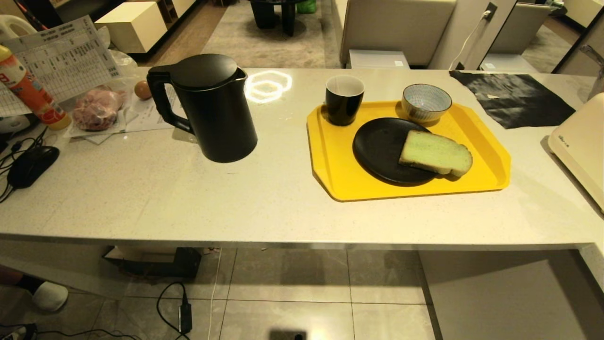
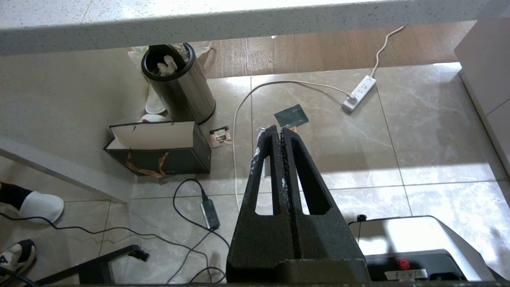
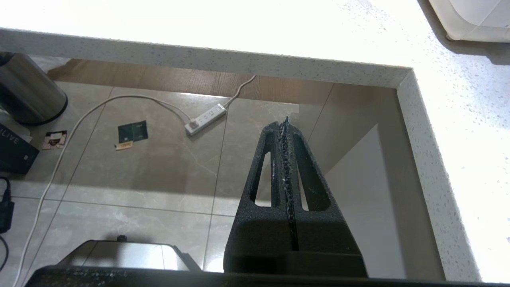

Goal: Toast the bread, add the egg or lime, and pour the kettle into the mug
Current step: Pick up the bread slice

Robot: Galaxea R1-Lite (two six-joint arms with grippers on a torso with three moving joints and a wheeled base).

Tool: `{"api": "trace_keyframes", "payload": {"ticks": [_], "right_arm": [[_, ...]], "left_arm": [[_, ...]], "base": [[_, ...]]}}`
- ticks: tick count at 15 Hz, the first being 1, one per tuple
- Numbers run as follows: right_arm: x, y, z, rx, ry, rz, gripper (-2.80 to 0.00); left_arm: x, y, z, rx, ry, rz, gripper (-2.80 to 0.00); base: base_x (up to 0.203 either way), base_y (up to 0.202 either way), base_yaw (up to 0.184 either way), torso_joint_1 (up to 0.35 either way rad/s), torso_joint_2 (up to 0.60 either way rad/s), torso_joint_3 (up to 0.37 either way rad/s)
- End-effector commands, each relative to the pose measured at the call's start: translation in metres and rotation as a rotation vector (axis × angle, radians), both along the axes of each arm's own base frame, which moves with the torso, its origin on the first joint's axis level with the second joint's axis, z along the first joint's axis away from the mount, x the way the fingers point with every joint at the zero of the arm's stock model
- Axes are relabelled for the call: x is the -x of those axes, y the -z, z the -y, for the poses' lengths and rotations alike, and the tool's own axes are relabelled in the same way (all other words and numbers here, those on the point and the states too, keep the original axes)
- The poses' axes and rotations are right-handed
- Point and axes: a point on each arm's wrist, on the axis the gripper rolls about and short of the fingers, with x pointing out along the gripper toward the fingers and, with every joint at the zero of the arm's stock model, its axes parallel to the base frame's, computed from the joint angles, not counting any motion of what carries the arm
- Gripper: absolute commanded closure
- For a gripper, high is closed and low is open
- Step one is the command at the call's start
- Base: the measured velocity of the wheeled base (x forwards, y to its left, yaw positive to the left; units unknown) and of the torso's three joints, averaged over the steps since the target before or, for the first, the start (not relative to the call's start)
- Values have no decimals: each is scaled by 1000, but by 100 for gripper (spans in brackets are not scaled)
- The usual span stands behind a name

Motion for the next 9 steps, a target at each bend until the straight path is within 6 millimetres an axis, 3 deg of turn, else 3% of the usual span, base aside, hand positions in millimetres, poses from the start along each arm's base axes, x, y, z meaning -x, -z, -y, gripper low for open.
{"api": "trace_keyframes", "payload": {"ticks": [1, 9], "right_arm": [[-2, 8, 0, 1, 0, -27, 0], [-2, 8, 0, -9, 9, -30, 0]], "left_arm": [[0, 0, 0, -1, -2, -2, 0], [0, 0, 0, -4, 0, 0, 0]], "base": [[0, 0, 0, 0, 0, 0], [0, 0, 0, 0, 0, 0]]}}
